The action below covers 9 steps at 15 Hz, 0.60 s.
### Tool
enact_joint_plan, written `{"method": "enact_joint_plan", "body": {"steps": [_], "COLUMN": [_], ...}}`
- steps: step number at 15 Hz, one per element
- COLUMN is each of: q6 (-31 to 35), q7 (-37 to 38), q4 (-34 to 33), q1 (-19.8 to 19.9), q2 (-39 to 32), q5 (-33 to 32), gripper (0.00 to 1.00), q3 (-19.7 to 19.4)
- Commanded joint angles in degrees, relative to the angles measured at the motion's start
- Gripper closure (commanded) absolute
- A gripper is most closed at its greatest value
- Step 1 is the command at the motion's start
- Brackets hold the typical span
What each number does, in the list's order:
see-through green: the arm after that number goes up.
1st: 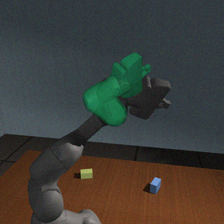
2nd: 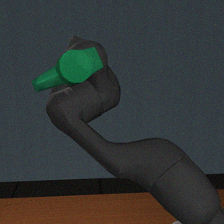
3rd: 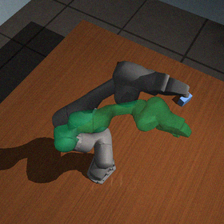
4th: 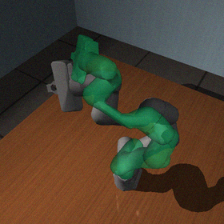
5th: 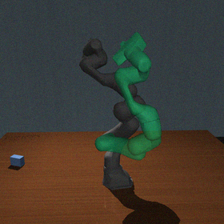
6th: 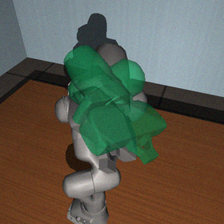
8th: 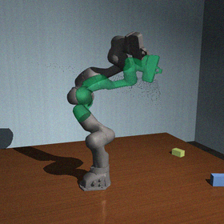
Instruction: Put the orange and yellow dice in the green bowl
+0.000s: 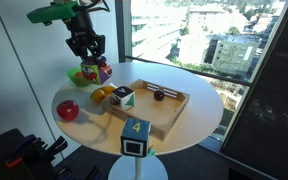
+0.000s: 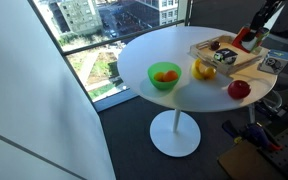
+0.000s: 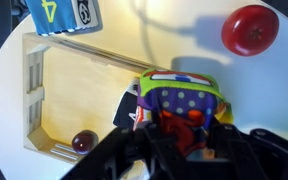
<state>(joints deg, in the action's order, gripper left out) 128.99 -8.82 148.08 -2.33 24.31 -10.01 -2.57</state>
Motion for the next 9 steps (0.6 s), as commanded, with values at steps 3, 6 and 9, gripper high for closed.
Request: {"method": "enact_joint_plan", "body": {"steps": [3,6,9], "q6": [-0.09,-0.1,-0.1], "q7": [-0.23,-0.21,-0.21], "q4": [-0.87,-0.88,-0.86], "q1": [0.09,0.07,0.09], "q2": [-0.78,-1.13,-1.15], "q5": [0.34,0.33,0.33], "gripper": [0.83,0.58,0.58], "q3": [1.48,1.6,1.6]}}
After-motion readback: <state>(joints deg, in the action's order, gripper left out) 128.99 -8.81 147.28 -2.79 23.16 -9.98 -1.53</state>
